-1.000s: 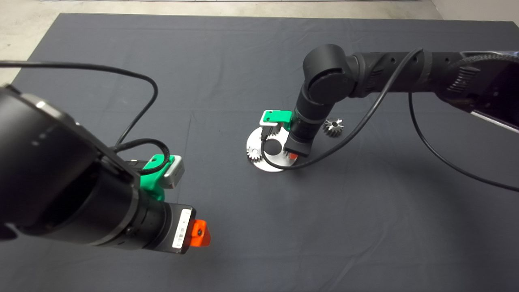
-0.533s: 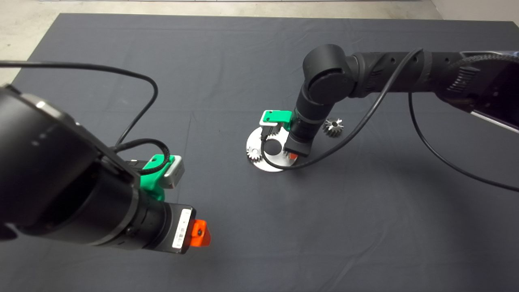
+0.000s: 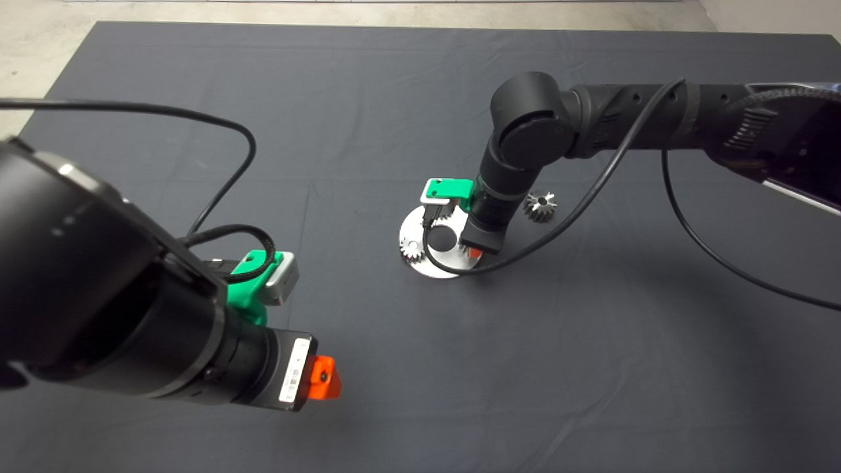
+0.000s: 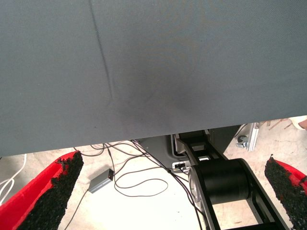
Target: Remove an incorrectly installed larger gear and replace it with the correct smaller gear
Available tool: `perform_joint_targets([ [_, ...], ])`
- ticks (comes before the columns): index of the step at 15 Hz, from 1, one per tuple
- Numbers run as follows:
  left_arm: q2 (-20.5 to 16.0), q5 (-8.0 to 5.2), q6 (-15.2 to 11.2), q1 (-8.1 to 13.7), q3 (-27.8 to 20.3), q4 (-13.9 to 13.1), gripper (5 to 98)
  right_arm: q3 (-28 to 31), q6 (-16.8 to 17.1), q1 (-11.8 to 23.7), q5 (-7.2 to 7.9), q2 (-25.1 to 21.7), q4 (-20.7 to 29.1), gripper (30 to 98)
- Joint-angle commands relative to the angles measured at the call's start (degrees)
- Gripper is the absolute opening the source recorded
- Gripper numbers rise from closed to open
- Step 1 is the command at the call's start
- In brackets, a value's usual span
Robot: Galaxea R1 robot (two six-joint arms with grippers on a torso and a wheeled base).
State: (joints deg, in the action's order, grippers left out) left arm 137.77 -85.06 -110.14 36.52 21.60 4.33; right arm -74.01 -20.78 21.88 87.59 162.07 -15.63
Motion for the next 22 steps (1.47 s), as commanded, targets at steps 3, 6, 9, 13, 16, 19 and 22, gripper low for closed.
perform_joint_targets([
  [3, 0.1, -0.11, -0.16, 0.83, -0.88, -0.9, 97.6, 0.2, 0.22, 1.5, 7.41, 0.08, 1.39, 38.3],
  [6, 0.1, -0.11, -0.16, 0.83, -0.87, -0.9, 97.6, 0.2, 0.22, 1.32, 7.41, 0.05, 1.39, 38.3],
  [9, 0.1, -0.11, -0.16, 0.83, -0.82, -0.9, 97.6, 0.28, 0.22, 1.06, 7.41, 0.0, 1.39, 38.2],
  [13, 0.1, -0.11, -0.16, 0.83, -0.88, -0.9, 97.6, 0.48, 0.22, 0.87, 7.41, -0.04, 1.39, 38.3],
  [16, 0.1, -0.11, -0.16, 0.83, -0.84, -0.9, 97.6, 0.51, 0.22, 0.45, 7.41, -0.13, 1.39, 38.3],
  [19, 0.1, -0.11, -0.16, 0.83, -0.88, -0.9, 97.6, 0.46, 0.31, 0.45, 7.41, -0.22, 1.39, 38.3],
  [22, 0.1, -0.11, -0.16, 0.83, -0.88, -0.9, 97.6, 0.46, 0.31, 0.53, 7.41, -0.31, 1.39, 38.3],
])
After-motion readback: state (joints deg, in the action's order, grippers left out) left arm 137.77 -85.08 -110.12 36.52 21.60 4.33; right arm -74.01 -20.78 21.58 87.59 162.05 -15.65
